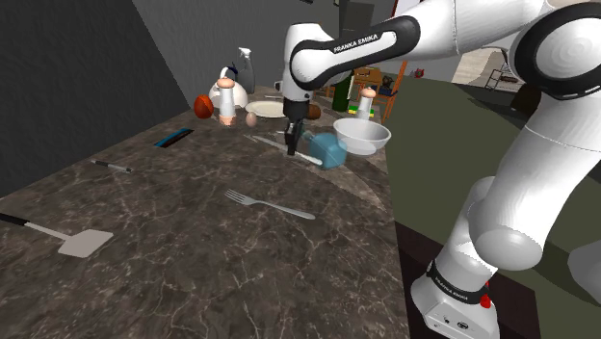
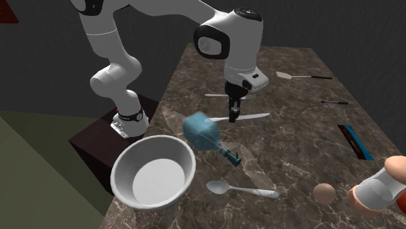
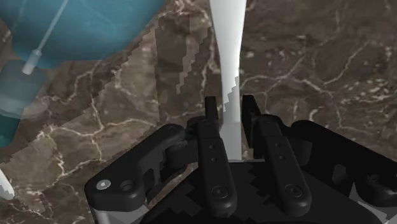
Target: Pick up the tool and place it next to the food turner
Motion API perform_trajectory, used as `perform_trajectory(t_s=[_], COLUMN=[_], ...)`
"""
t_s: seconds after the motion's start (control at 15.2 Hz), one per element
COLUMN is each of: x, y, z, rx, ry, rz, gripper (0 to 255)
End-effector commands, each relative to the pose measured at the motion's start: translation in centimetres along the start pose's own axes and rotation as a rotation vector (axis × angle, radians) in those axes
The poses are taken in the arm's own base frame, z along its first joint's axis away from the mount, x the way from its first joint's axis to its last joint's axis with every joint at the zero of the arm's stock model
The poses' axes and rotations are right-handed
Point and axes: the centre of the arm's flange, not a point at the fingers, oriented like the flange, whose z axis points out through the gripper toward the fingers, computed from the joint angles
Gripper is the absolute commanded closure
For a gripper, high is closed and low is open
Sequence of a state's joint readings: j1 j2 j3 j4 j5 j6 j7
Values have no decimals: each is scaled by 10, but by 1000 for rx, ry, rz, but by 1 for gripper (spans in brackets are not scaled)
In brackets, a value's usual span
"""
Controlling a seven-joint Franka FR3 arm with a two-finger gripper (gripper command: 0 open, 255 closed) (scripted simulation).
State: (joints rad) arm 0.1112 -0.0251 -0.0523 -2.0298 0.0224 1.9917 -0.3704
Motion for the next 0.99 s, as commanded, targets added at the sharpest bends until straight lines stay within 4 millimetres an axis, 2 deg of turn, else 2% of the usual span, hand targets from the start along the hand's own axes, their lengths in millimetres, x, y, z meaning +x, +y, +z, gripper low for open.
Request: perform_trajectory(t_s=[0.0,0.26,0.33,0.92], x=[0,0,0,53], y=[-1,-2,-2,-108], z=[-10,-31,-32,-30], rx=[0,0,0,0], ry=[0,0,0,0], rz=[0,0,0,0], gripper=[255,255,255,255])
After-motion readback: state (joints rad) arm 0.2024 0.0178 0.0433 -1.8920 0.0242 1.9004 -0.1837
